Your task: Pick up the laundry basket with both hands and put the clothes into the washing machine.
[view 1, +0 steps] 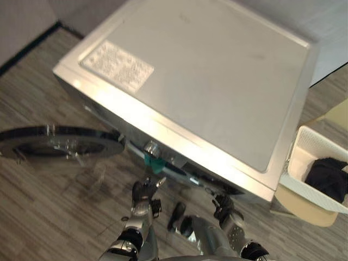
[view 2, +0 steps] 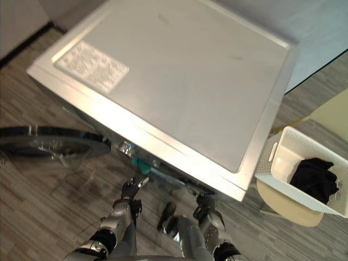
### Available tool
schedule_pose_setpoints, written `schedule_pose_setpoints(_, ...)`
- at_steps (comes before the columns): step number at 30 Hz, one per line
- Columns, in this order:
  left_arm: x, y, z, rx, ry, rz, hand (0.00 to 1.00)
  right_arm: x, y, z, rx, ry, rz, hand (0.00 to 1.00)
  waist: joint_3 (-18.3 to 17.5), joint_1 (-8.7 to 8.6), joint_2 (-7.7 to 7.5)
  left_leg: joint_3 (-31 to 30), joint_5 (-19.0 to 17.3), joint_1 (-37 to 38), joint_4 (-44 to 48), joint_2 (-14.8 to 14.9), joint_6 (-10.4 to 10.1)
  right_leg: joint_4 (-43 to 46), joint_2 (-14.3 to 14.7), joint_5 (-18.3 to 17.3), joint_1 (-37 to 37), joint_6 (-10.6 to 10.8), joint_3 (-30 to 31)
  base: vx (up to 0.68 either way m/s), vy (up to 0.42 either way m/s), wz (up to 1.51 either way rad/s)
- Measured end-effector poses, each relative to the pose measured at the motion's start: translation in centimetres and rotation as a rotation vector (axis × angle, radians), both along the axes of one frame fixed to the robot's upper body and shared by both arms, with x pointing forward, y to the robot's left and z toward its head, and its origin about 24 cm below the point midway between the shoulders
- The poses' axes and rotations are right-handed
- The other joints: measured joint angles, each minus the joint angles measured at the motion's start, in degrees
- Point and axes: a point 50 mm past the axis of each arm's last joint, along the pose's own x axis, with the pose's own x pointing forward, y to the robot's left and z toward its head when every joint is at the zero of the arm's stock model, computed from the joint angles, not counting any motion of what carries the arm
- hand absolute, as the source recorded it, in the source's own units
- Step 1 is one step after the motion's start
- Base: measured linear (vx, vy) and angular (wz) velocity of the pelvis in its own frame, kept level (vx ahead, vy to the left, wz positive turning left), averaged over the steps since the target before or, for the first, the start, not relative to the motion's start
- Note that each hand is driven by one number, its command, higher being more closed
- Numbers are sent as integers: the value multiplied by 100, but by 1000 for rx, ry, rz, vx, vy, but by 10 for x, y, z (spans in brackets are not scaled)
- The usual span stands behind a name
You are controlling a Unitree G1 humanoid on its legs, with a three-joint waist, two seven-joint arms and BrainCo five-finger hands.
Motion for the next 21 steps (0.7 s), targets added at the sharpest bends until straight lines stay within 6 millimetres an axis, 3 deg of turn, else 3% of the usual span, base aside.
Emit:
schedule_pose_setpoints(1,-17,6,-9,-3,65,17,0,-8,-5,-5,0,26,-9,0,-120,-52,70,44,8,213,-144,-38,8,-150,-8,47,193,40,40,61,67,-8)
schedule_pose_setpoints(4,-41,19,-18,22,141,45,0,-16,-11,-10,-11,57,-14,0,-370,-150,183,220,44,475,-341,-113,58,-353,-27,161,363,59,211,28,72,-17)
schedule_pose_setpoints(10,-57,33,-22,43,187,65,0,-24,-22,-13,-2,54,-44,0,-469,-289,270,329,19,696,-371,-214,87,-590,-107,306,591,160,381,-63,64,-13)
schedule_pose_setpoints(17,-67,46,-24,30,212,190,0,-43,-33,-18,6,91,-120,0,-436,-299,350,434,-43,618,-390,-246,115,-850,-110,444,586,272,432,-64,33,-2)
schedule_pose_setpoints(19,-60,47,-22,27,194,194,0,-38,-33,-15,9,68,-128,0,-396,-282,358,475,-29,375,-349,-236,135,-817,-111,503,350,294,451,-26,25,-9)
schedule_pose_setpoints(21,-44,47,-17,10,151,209,0,-24,-31,-7,20,6,-129,0,-98,-278,322,496,14,185,-263,-239,193,-636,-158,516,120,290,447,-43,11,-3)
